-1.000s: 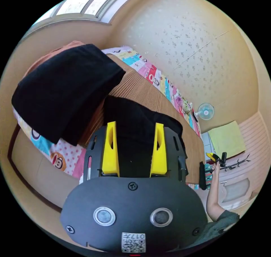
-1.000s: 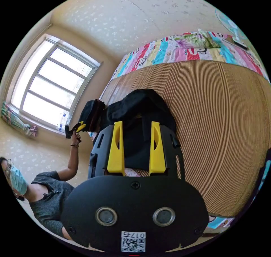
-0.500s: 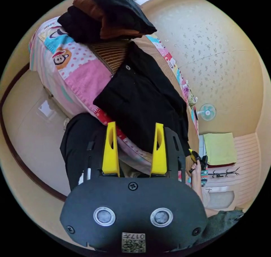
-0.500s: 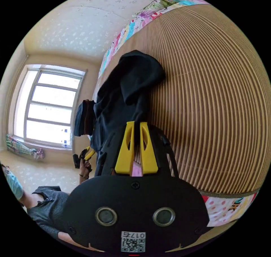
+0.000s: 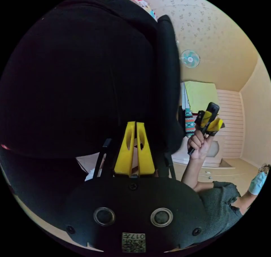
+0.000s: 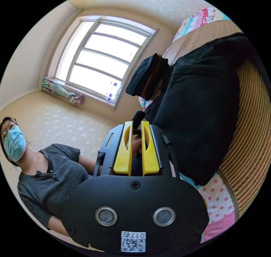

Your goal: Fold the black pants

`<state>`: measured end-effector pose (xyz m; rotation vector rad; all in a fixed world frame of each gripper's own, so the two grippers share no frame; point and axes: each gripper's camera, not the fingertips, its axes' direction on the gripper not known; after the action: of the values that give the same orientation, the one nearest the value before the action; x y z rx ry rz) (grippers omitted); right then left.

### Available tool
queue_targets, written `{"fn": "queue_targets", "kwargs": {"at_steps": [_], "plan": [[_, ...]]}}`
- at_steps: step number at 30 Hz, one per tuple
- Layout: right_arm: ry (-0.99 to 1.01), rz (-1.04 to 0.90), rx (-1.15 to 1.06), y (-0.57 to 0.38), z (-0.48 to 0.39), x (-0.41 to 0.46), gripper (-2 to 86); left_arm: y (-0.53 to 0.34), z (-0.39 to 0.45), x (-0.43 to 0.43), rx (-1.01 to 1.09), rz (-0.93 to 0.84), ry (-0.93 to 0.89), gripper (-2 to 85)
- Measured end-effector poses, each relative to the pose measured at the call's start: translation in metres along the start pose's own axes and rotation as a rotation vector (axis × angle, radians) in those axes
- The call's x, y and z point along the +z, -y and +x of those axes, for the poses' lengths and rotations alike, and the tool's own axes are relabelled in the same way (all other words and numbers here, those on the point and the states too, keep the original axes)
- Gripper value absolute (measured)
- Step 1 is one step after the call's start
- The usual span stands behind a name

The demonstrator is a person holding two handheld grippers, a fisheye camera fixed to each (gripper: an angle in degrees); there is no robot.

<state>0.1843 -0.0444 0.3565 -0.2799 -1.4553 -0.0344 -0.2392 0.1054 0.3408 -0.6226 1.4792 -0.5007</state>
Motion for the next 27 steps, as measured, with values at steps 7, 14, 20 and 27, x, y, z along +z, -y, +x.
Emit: {"fn": "queue_targets", "kwargs": {"at_steps": [7,14,20,27], "plan": [[-0.378,0.300,0.252,-0.036,0.030,-0.075,12.4,0.009,0.029,-0.036,0.042,-0.074,0.067,-1.0],[-0.282,0.116,0.222,0.002,0.037,-0.021,6.0,0.007,0.049,-0.062,0.017,-0.091,0.089,-0.7],[-0.600,0.226,-0.062,0.013,-0.078,-0.036,2.9,-0.004,0.065,-0.072,0.035,-0.079,0.110,-0.8],[-1.038,0.690,-0.121,-0.068,-0.157,-0.149,3.4,-0.015,0.076,-0.071,0.042,-0.075,0.115,-0.9]]}}
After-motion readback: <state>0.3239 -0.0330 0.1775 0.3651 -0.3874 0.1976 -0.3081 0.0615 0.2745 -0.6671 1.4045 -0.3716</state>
